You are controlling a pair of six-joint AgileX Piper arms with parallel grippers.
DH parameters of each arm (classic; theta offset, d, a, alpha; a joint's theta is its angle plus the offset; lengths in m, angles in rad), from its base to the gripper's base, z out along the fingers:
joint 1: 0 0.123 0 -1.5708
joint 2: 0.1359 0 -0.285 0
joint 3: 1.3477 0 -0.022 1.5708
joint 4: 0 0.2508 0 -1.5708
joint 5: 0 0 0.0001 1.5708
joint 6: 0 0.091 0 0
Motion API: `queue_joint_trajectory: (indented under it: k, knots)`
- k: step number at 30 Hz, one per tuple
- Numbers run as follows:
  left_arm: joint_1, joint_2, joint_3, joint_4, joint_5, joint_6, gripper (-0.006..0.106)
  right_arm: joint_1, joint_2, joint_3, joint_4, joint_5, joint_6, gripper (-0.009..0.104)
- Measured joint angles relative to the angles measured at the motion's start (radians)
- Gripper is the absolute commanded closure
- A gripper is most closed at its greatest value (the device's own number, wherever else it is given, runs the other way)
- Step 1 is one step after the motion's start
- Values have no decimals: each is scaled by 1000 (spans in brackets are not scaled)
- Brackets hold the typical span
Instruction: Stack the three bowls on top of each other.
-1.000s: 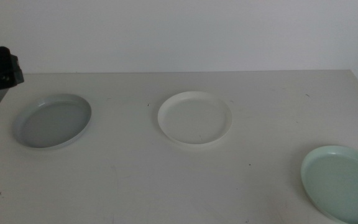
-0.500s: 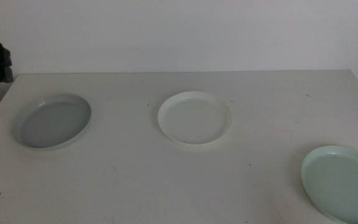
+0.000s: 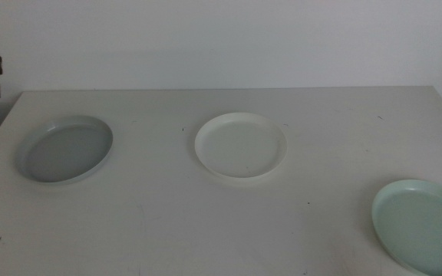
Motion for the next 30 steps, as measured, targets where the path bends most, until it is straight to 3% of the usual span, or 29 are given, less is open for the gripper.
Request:
queue_joint_trajectory:
  k: [10, 30]
  knots:
    - [209, 219, -116, -252, 11, 308, -4, 0, 0, 0, 0, 0, 0, 47]
    - [268, 696, -265, -413, -211, 587, -4, 0, 0, 0, 0, 0, 0, 47]
